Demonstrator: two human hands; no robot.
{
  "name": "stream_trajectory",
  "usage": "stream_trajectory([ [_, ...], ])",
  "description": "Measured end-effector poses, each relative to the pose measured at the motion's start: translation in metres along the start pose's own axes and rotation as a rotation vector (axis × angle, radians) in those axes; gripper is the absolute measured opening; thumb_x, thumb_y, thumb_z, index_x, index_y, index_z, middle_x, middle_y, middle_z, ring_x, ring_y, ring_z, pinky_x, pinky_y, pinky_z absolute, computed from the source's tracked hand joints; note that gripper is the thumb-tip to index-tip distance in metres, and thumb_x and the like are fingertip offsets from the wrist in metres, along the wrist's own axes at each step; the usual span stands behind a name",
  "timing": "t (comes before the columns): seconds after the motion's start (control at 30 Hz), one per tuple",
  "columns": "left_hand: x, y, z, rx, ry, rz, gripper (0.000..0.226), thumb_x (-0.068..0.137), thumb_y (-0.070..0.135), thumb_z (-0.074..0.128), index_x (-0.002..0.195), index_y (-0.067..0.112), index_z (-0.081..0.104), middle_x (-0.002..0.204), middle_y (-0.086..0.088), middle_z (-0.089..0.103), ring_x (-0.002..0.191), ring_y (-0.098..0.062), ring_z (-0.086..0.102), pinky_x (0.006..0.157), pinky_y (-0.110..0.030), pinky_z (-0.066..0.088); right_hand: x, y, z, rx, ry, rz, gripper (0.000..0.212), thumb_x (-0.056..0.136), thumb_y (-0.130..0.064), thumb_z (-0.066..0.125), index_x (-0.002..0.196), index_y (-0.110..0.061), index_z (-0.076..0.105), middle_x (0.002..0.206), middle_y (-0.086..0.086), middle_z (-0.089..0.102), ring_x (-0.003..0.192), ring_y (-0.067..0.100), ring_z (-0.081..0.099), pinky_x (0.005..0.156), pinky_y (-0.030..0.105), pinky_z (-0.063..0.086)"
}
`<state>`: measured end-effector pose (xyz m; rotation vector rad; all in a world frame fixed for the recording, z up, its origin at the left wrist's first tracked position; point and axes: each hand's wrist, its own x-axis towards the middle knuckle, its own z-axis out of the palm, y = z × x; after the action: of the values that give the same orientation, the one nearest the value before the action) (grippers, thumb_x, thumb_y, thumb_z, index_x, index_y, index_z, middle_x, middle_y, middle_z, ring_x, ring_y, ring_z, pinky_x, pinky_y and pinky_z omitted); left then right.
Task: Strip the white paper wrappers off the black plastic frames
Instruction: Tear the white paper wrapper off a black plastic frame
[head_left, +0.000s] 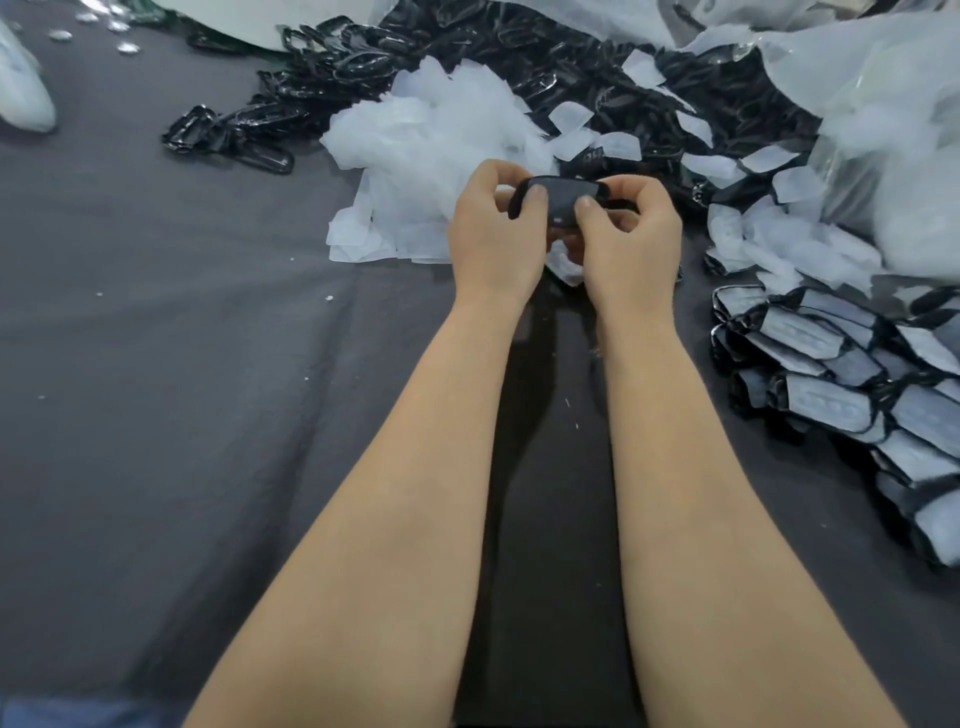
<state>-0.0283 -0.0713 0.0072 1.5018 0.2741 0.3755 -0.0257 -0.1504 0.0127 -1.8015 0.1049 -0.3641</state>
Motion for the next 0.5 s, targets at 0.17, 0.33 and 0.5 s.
stream_trajectory([
  [0.17, -0.0006, -0.0027, 0.0072, -0.035, 0.017, -0.045, 0.019, 0.088, 0.013, 0.053, 0.076, 0.027, 0.049, 0.078, -0.004, 0.06, 0.07, -0.023, 0.061, 0.061, -0.034, 0.045, -0.0019, 0.0025, -0.0037, 0.031, 0.012, 0.022, 0.013, 0.088, -0.015, 0.06, 0.088, -0.026, 0.053, 0.09, 0.011, 0.067, 0.084, 0.03, 0.065, 0.083, 0.049, 0.053],
  [0.33, 0.0022, -0.0062, 0.0052, -0.044, 0.017, -0.015, 0.019, 0.088, 0.01, 0.054, 0.076, 0.024, 0.05, 0.071, -0.001, 0.058, 0.067, -0.026, 0.065, 0.067, -0.036, 0.054, 0.002, 0.0007, 0.002, 0.047, 0.013, 0.013, 0.013, 0.088, -0.015, 0.063, 0.096, -0.013, 0.053, 0.098, 0.01, 0.063, 0.089, 0.025, 0.062, 0.086, 0.044, 0.052],
  [0.5, 0.0015, -0.0088, 0.0046, -0.004, 0.003, 0.038, 0.021, 0.086, 0.014, 0.061, 0.076, 0.025, 0.046, 0.073, -0.003, 0.056, 0.065, -0.021, 0.06, 0.065, -0.037, 0.05, 0.0044, 0.0027, 0.0039, 0.052, 0.027, 0.009, 0.012, 0.086, -0.014, 0.064, 0.093, -0.013, 0.054, 0.089, 0.002, 0.06, 0.078, 0.01, 0.055, 0.083, 0.037, 0.052],
])
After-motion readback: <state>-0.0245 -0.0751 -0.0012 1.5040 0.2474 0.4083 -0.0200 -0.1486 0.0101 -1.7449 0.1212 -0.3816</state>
